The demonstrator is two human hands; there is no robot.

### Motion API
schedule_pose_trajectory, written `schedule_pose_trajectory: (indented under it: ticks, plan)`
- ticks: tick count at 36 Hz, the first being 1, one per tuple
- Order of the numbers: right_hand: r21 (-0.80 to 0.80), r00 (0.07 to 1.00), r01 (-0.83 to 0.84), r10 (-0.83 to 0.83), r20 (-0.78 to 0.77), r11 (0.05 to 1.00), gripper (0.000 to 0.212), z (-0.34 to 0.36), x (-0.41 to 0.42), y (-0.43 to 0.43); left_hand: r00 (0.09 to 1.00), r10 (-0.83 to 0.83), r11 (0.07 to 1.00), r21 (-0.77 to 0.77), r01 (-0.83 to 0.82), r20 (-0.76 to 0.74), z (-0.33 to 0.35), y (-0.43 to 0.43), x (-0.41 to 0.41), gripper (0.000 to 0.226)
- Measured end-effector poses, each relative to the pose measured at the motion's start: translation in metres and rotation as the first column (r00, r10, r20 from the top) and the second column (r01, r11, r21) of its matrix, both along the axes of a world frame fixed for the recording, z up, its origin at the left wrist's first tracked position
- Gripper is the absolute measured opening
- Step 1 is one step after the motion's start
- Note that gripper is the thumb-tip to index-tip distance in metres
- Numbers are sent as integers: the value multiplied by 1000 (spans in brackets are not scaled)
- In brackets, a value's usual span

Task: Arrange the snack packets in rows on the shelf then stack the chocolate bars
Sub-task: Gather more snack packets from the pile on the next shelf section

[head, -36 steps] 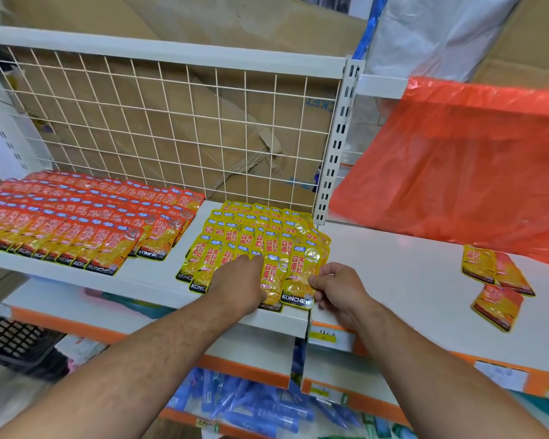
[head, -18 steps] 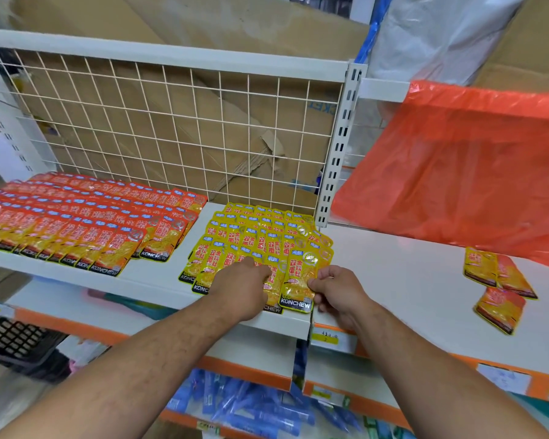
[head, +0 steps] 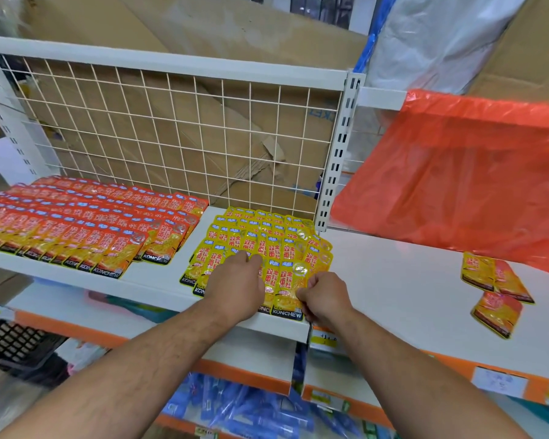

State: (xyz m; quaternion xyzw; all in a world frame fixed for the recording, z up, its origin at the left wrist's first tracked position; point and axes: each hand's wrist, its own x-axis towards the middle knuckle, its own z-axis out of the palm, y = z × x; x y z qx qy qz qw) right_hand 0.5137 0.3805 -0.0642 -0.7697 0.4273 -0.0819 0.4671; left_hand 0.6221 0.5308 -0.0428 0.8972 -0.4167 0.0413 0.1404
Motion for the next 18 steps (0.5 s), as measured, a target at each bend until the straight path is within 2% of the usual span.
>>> schedule_pose_trajectory:
  ticks: [2, 4, 13, 18]
  plan:
    - [-159, 996, -56, 43, -83, 986, 29, 3, 2, 3, 1000, -8, 1000, -5, 8, 2, 1, 0, -2, 40]
    - [-253, 987, -99, 63, -145, 962, 25, 5, 1, 5, 1000, -12, 1000, 7, 12, 9, 1, 0, -4, 41]
    - [-348, 981, -107, 43, -188, 932, 18, 4, -4, 8, 992, -66, 998, 1, 66, 110, 0, 0, -9, 32]
    - [-429, 981, -117, 36, -191, 896, 18, 9, -15, 10, 987, -141, 990, -1, 142, 73, 3, -1, -17, 44]
